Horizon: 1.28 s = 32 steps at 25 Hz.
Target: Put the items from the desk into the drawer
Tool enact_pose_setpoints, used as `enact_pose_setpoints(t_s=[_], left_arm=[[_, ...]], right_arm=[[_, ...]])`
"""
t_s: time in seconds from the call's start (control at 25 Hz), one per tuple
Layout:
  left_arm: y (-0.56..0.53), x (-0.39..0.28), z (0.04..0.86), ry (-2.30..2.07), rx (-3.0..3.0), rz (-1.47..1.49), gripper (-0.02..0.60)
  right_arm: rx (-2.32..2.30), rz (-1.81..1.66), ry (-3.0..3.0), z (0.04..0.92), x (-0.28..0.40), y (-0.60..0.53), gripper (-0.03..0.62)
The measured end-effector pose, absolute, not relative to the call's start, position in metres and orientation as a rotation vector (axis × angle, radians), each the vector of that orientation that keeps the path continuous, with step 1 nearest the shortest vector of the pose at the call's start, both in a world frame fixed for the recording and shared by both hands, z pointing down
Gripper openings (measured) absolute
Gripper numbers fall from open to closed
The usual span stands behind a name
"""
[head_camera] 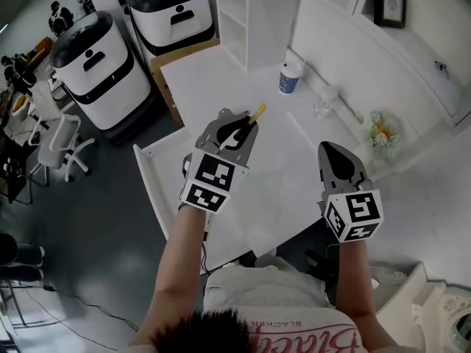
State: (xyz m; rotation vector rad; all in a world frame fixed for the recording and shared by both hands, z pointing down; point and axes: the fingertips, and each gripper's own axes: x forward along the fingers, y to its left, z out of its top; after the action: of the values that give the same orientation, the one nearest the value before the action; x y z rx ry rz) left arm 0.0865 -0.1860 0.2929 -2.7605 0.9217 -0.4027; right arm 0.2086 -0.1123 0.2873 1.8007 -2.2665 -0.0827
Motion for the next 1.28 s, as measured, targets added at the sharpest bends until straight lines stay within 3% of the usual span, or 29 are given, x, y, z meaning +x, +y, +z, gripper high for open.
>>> enact_pose_setpoints(t_s=[0.64, 1.28], left_arm=[[-0.175, -0.048, 0.236, 1.423, -2.473, -0.257, 0.060], [-0.166, -0.165, 0.264, 1.659, -2.451, -0.292, 0.061]], right_arm=[[1.715, -0.106, -2.410, 0.277, 0.148, -0.117, 0.008], [1.622, -0.071, -2.446, 0.294, 0.084, -0.117, 0.008]])
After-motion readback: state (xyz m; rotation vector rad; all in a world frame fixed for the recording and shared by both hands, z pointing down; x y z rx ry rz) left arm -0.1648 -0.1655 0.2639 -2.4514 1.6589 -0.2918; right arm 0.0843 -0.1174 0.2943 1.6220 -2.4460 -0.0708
